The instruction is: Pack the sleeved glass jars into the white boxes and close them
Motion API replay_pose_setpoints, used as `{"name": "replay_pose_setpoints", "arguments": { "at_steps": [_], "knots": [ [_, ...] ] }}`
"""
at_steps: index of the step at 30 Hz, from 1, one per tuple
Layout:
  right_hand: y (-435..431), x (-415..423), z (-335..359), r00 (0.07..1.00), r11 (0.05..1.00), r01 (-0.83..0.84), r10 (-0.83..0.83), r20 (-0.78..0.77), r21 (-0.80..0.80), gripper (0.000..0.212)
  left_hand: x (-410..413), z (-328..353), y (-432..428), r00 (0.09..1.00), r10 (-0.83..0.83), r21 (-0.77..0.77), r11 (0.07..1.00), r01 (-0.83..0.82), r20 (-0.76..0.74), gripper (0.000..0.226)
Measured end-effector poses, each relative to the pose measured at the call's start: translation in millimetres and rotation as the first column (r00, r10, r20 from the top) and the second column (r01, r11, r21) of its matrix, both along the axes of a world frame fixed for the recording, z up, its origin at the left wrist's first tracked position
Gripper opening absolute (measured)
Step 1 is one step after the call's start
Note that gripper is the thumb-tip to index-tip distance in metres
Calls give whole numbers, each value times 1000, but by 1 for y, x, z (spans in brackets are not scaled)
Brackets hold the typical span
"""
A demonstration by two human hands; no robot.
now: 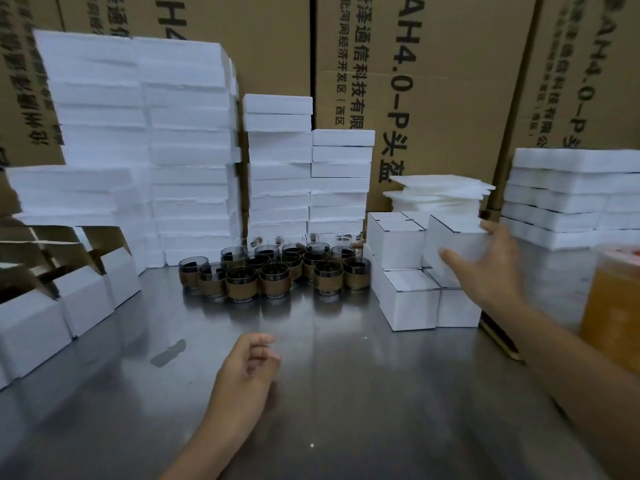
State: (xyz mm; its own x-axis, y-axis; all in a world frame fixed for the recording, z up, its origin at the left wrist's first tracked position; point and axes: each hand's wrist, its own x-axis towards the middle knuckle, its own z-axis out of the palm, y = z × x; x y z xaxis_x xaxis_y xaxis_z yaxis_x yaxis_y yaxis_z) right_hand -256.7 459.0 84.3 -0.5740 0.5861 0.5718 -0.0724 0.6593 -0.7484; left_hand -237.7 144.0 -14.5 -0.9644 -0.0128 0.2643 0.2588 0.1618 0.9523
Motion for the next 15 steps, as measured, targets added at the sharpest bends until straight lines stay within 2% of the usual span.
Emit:
{"name": "replay_pose_setpoints", "arguments": {
  "at_steps": [15],
  "knots": [
    [5,-21,-22,987,999,39,-40,153,9,76,-3,-5,-2,998,-42,-13,999,42,-36,18]
  ]
}}
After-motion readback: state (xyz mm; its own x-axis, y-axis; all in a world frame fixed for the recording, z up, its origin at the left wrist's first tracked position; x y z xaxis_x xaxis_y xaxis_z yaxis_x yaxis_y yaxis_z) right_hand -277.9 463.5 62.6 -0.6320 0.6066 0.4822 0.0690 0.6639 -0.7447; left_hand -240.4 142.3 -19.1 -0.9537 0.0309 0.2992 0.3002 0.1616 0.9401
